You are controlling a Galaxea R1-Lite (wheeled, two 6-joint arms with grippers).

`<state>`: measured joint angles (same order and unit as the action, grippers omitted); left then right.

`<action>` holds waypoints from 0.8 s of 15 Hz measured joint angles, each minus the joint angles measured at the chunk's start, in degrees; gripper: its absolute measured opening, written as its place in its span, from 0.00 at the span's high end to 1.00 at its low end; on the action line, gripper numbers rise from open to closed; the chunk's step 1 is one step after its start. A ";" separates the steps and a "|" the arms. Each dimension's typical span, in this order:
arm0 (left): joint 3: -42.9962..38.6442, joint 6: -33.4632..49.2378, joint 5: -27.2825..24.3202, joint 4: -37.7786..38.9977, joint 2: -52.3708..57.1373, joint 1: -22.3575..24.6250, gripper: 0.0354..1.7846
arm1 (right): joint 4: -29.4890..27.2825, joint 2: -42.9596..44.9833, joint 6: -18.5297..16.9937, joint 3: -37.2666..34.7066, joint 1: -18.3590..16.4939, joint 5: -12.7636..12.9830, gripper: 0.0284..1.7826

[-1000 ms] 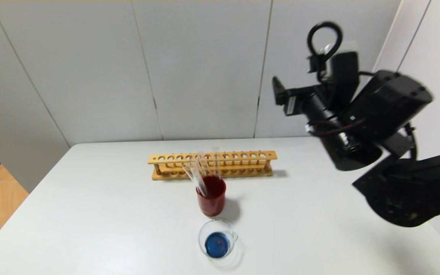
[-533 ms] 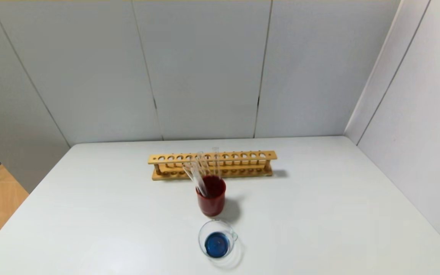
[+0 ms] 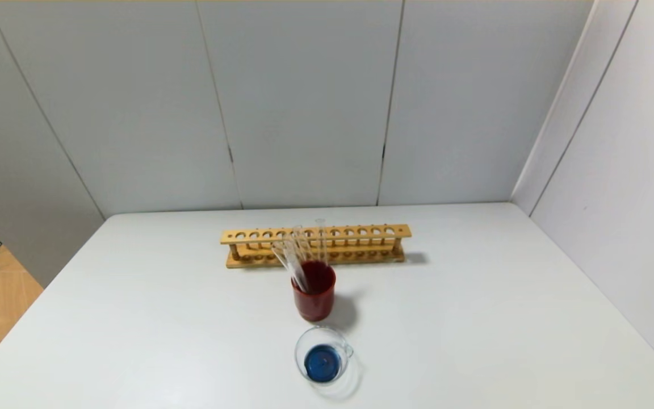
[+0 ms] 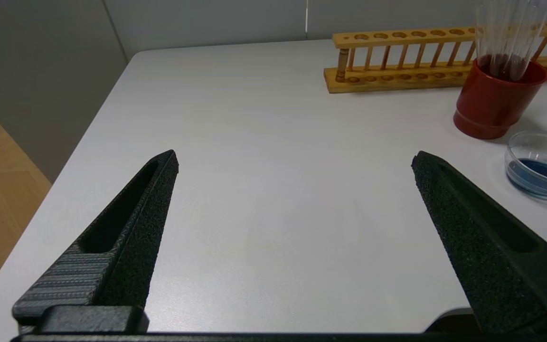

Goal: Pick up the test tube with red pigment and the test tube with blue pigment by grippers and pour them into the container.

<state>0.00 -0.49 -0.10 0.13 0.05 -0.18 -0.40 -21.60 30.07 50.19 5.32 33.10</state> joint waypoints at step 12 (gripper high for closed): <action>0.00 0.02 0.00 0.02 0.00 0.00 0.03 | 6.94 21.55 -33.57 -40.16 -5.24 -22.63 0.02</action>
<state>0.00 -0.46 -0.10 0.16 0.05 -0.18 6.53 -0.05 -3.50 10.03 0.07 10.47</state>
